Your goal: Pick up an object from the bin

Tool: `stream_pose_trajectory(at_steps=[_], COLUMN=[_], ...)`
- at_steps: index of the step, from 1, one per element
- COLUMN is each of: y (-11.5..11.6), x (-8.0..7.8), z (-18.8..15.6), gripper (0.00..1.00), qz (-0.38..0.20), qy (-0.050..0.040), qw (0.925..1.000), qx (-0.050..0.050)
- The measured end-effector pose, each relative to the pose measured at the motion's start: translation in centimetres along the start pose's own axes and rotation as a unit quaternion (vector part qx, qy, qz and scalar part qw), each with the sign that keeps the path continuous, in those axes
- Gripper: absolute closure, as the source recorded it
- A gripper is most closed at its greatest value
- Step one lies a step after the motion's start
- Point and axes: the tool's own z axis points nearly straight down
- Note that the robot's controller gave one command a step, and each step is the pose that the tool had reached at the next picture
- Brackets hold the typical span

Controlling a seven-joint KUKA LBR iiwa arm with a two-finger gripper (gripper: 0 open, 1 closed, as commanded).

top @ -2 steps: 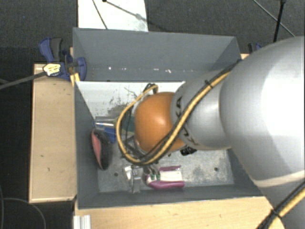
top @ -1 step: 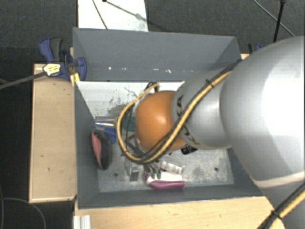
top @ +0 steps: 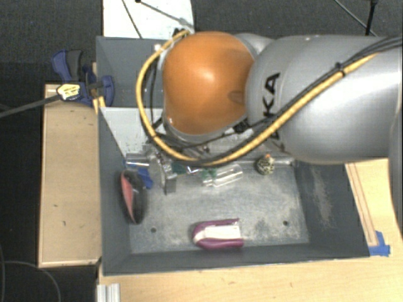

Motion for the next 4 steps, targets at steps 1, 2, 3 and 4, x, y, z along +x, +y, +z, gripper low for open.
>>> stream_pose_trajectory(at_steps=[1,2,3,4], y=[-1.3,-4.5,-4.4,-1.1], x=[3.0,-1.3,-1.3,-5.1], z=[8.9,11.6,11.5,19.1], gripper=[1.0,1.0,0.0,0.0], qz=[-0.025,0.117,0.117,-0.006], qy=[0.0094,0.0032,0.003,-0.0017], qw=[0.9996,0.9931,0.9931,1.0], qx=[0.0,0.001,0.001,0.001])
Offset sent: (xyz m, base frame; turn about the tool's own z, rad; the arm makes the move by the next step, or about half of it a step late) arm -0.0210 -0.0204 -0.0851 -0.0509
